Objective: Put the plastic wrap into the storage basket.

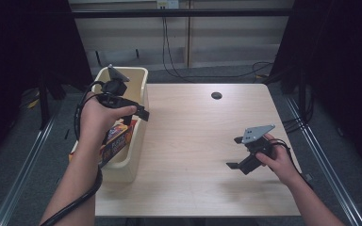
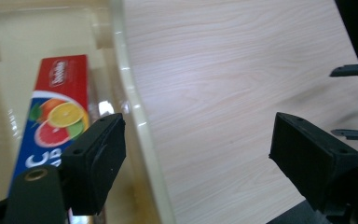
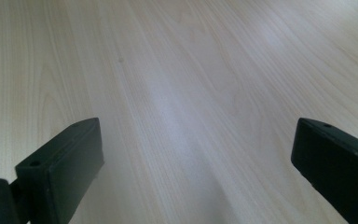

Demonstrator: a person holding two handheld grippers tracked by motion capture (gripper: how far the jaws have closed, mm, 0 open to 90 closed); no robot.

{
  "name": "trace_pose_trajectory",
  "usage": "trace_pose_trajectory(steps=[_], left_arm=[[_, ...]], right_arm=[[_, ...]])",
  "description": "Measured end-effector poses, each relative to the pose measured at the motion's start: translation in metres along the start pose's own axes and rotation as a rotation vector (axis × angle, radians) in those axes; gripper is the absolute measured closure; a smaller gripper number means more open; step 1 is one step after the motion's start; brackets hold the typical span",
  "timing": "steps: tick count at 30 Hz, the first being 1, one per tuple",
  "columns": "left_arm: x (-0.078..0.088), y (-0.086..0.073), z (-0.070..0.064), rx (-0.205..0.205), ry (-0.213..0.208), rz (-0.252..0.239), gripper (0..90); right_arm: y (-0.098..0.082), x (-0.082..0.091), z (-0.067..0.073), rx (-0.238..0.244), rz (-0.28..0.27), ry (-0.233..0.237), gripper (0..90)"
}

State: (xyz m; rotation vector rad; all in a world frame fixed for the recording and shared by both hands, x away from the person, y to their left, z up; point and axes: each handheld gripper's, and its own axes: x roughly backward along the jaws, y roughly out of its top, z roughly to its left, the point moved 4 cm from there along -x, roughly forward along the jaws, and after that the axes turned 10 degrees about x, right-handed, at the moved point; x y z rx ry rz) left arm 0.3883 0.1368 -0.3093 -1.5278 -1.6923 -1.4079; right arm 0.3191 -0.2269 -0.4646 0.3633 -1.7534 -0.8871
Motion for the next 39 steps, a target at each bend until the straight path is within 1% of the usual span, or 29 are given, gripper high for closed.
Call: trace_pose_trajectory(steps=[1,2,4,6,9,10,12,13,15,17,18,21,26,29,30,31,33,34,35,36,37,38,39], left_arm=[[-0.002,0.000,-0.002,0.004,-0.015,0.000,17.8],[-0.004,0.000,-0.004,-0.010,-0.017,0.005,17.6],[-0.008,0.000,-0.008,-0.043,-0.020,-0.002,16.2],[-0.012,-0.001,-0.012,-0.041,-0.035,-0.005,16.2],[-0.017,-0.001,-0.016,-0.072,-0.046,-0.007,15.7],[-0.020,-0.001,-0.019,-0.063,-0.052,-0.014,15.3],[-0.024,-0.002,-0.021,-0.087,-0.061,-0.012,13.7],[-0.026,-0.003,-0.023,-0.088,-0.063,-0.016,13.6],[-0.030,-0.004,-0.026,-0.104,-0.068,-0.005,12.9],[-0.034,-0.005,-0.029,-0.117,-0.072,-0.003,12.4],[-0.036,-0.006,-0.029,-0.123,-0.075,-0.005,12.2],[-0.042,-0.008,-0.033,-0.121,-0.090,-0.011,11.5],[-0.054,-0.012,-0.039,-0.148,-0.115,-0.006,10.5],[-0.062,-0.015,-0.042,-0.157,-0.127,0.000,9.8],[-0.065,-0.016,-0.042,-0.158,-0.128,0.002,9.7],[-0.067,-0.016,-0.042,-0.149,-0.129,-0.002,9.3],[-0.072,-0.019,-0.041,-0.160,-0.137,0.009,9.1],[-0.074,-0.020,-0.041,-0.169,-0.133,0.018,9.0],[-0.077,-0.022,-0.042,-0.159,-0.136,0.017,8.9],[-0.079,-0.023,-0.042,-0.168,-0.138,0.018,8.7],[-0.082,-0.025,-0.042,-0.167,-0.144,0.019,8.5],[-0.084,-0.026,-0.042,-0.172,-0.141,0.025,8.5],[-0.087,-0.027,-0.043,-0.167,-0.145,0.027,8.5]], right_arm=[[0.000,0.000,0.000,0.000,0.000,0.000,2.0],[0.000,0.000,0.000,-0.005,0.001,-0.003,2.0],[0.000,0.000,0.000,-0.004,0.003,-0.001,2.0],[0.000,0.000,-0.001,0.004,0.001,-0.004,1.9],[-0.001,0.001,-0.001,-0.003,0.000,-0.009,2.0],[-0.001,0.001,-0.001,-0.003,0.000,-0.009,2.0],[-0.001,0.001,-0.001,-0.006,-0.001,-0.005,2.0],[-0.001,0.001,-0.001,-0.007,0.000,-0.007,2.0],[-0.001,0.001,-0.001,-0.007,-0.001,-0.006,2.0],[-0.001,0.001,-0.001,0.000,-0.002,-0.007,2.0],[-0.001,0.001,-0.001,-0.003,-0.003,-0.007,2.0],[-0.001,0.001,-0.001,-0.001,-0.001,-0.008,2.0],[-0.002,0.001,-0.001,0.000,-0.002,-0.004,2.0],[-0.002,0.001,-0.001,-0.002,-0.001,-0.005,1.9],[-0.002,0.001,-0.001,-0.005,0.001,-0.008,2.0],[-0.002,0.001,-0.001,-0.010,0.001,-0.006,2.0],[-0.003,0.001,-0.001,-0.011,0.004,-0.008,1.9],[-0.003,0.001,-0.001,-0.011,0.004,-0.007,2.0],[-0.003,0.001,-0.002,-0.008,0.003,-0.008,2.0],[-0.004,0.001,-0.002,-0.010,0.004,-0.013,2.0],[-0.004,0.001,-0.002,-0.009,0.004,-0.010,2.0],[-0.004,0.001,-0.002,-0.010,0.005,-0.010,2.0],[-0.004,0.001,-0.002,-0.007,0.005,-0.010,1.9]])
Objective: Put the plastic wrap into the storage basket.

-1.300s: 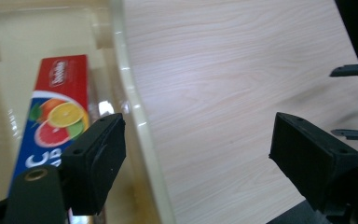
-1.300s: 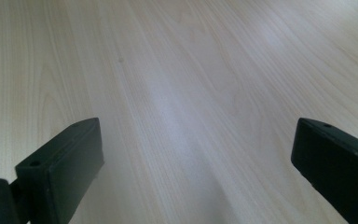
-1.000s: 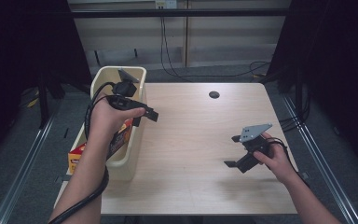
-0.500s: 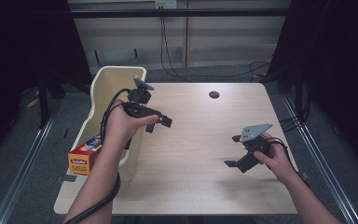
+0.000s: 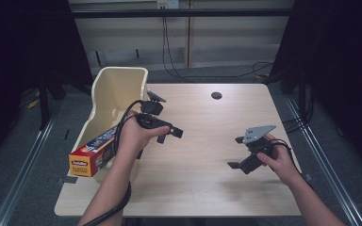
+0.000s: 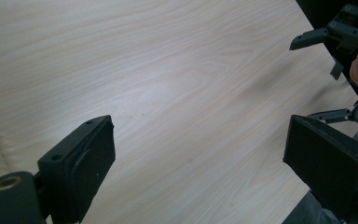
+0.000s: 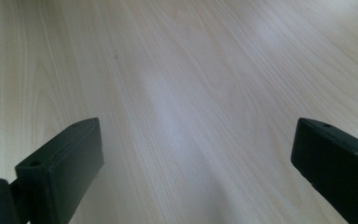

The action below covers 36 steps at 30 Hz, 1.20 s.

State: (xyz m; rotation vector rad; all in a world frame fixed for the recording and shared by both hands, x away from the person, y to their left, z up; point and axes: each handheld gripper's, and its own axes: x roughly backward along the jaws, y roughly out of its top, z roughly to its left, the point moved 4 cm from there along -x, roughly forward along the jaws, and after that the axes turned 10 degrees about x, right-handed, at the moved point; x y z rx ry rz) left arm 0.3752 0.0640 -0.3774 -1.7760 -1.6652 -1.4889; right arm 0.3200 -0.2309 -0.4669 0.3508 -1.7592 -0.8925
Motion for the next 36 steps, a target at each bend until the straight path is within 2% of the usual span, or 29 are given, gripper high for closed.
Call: trace_pose_trajectory(steps=[9,27,33,36], left_arm=[[-0.019,-0.009,0.000,-0.026,-0.009,0.017,8.7],[-0.057,-0.036,0.009,-0.033,-0.041,0.038,9.2],[-0.073,-0.046,0.007,-0.015,-0.080,0.030,9.1],[-0.079,-0.049,0.008,-0.033,-0.076,0.031,9.1]], right_arm=[[-0.002,0.000,0.000,-0.007,0.004,-0.004,2.0],[-0.006,-0.002,-0.001,-0.009,0.014,-0.010,2.0],[-0.010,-0.003,-0.002,-0.015,0.020,-0.009,2.0],[-0.012,-0.005,-0.002,-0.014,0.026,-0.012,2.0]])
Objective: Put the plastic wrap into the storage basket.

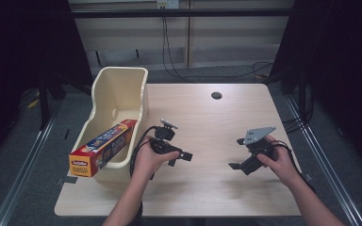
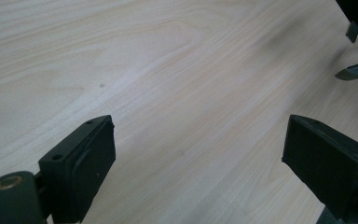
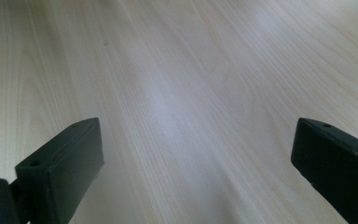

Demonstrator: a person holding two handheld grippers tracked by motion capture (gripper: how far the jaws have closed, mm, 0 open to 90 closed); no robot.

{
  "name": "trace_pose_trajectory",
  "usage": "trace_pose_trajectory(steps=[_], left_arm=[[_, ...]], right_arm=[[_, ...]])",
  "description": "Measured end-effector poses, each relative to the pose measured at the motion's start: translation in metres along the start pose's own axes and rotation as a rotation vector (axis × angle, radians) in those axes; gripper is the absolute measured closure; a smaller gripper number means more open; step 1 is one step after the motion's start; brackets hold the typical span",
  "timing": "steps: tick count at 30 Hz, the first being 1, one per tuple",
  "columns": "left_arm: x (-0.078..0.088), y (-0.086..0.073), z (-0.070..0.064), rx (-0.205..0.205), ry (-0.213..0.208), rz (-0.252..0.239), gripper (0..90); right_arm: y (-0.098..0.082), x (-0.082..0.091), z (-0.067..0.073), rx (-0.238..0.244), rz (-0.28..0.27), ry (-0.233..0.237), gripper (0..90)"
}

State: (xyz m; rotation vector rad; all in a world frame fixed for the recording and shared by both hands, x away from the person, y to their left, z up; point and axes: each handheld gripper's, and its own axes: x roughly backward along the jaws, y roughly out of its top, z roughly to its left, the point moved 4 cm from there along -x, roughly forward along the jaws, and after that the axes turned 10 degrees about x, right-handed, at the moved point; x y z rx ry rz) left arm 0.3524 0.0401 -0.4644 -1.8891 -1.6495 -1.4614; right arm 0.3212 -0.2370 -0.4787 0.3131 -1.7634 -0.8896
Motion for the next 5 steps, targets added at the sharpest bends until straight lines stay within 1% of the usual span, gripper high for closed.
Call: trace_pose_trajectory(steps=[1,2,4,5], left_arm=[[-0.0016,-0.0010,-0.0006,0.007,0.000,-0.007,9.1],[-0.0030,-0.0031,0.0006,-0.006,0.016,-0.001,9.1],[-0.0061,-0.0066,0.0013,-0.021,0.019,0.001,9.1],[-0.0086,-0.0092,0.0022,-0.030,0.022,-0.001,9.1]], right_arm=[[-0.0004,0.0001,0.0002,-0.005,0.002,-0.004,2.0],[-0.0007,0.0003,0.0001,-0.004,0.001,-0.006,2.0],[-0.0024,0.0007,-0.0006,-0.005,0.003,-0.016,2.0],[-0.0034,0.0007,-0.0009,-0.016,0.004,-0.017,1.9]])
